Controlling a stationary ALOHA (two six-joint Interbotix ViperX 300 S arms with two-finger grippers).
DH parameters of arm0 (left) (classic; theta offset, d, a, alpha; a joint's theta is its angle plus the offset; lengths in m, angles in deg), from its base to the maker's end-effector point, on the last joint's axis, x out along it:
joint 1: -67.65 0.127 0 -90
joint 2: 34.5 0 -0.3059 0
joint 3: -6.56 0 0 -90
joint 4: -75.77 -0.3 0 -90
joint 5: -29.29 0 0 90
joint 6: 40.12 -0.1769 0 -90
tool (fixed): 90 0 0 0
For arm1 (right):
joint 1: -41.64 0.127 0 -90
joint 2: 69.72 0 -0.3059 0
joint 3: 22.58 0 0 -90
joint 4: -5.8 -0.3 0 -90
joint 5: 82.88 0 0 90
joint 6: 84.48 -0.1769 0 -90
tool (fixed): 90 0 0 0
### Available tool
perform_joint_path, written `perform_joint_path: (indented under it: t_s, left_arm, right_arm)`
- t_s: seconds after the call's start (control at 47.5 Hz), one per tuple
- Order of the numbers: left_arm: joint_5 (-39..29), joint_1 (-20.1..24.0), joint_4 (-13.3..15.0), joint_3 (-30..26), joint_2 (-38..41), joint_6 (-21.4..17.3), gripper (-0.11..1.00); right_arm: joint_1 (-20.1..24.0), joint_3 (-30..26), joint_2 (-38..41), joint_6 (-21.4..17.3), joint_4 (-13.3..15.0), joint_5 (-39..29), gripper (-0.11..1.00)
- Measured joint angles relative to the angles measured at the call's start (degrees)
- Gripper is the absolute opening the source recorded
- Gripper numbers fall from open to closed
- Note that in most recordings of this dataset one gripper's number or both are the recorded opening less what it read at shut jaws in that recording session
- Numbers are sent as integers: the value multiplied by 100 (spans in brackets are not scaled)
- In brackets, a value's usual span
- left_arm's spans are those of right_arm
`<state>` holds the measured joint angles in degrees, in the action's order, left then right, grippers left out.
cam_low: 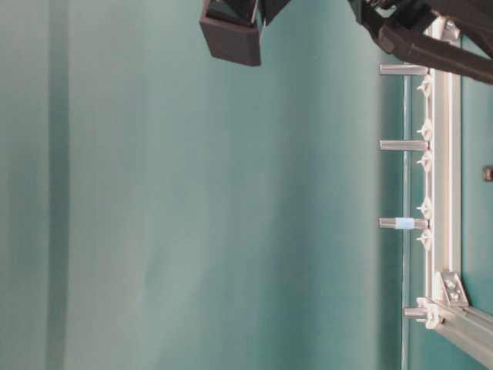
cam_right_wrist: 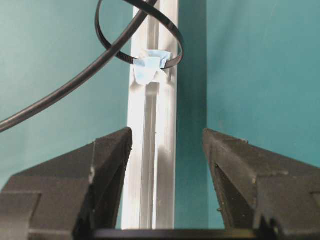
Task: Insert the wire through the string loop located in the center.
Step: 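Pull the connector leftward with the left gripper, drawing cable through loop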
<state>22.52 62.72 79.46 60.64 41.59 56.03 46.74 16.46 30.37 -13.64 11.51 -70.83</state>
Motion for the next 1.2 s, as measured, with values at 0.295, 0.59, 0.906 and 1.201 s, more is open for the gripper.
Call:
perform_joint_path:
  t_s: [0.295,0.59,0.906,1.201]
  left_arm:
    - [70,-26,0,9,334,0,22]
    - [510,-185,0,0,967,9,22]
    - [536,-211,0,-9,1081,9,22]
    - [422,-211,0,-18,1081,18,35]
  right_arm:
    - [0,0,0,0,0,0,60]
    - [0,0,0,0,0,0,60]
    - [0,0,0,0,0,-9,60]
    - [0,0,0,0,0,0,60]
